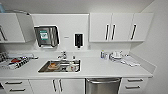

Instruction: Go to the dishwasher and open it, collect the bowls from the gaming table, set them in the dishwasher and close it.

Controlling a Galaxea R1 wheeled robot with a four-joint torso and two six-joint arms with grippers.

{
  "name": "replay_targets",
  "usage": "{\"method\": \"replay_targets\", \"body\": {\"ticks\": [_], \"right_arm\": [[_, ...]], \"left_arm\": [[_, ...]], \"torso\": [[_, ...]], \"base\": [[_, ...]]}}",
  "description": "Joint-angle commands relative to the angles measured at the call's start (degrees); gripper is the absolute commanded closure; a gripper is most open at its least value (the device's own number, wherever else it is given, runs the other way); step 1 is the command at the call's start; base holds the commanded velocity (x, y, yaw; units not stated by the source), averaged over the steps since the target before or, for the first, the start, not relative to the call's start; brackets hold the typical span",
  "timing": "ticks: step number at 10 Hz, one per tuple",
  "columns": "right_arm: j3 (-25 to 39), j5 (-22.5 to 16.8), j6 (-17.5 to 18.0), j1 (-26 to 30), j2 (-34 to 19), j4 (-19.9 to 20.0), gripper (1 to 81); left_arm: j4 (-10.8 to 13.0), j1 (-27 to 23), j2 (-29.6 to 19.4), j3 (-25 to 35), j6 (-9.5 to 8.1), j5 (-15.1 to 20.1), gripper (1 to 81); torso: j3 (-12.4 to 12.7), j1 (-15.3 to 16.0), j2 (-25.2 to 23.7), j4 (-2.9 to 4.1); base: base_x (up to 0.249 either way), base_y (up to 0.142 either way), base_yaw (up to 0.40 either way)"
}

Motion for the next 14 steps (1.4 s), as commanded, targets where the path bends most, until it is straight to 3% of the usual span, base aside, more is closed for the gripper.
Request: {"method": "replay_targets", "body": {"ticks": [1,14], "right_arm": [[0.8,-2.0,-0.1,2.8,-1.4,-0.7,1.0],[0.8,-2.0,-0.1,2.9,-1.3,-0.7,1.0]], "left_arm": [[0.4,-3.3,-0.9,0.3,0.15,2.9,1.0],[0.4,-3.3,-0.8,0.1,0.15,2.9,1.0]], "torso": [[0.0,0.0,0.0,0.0],[0.0,0.0,0.0,0.0]], "base": [[0.129,0.0,0.0],[0.126,0.0,0.0]]}}
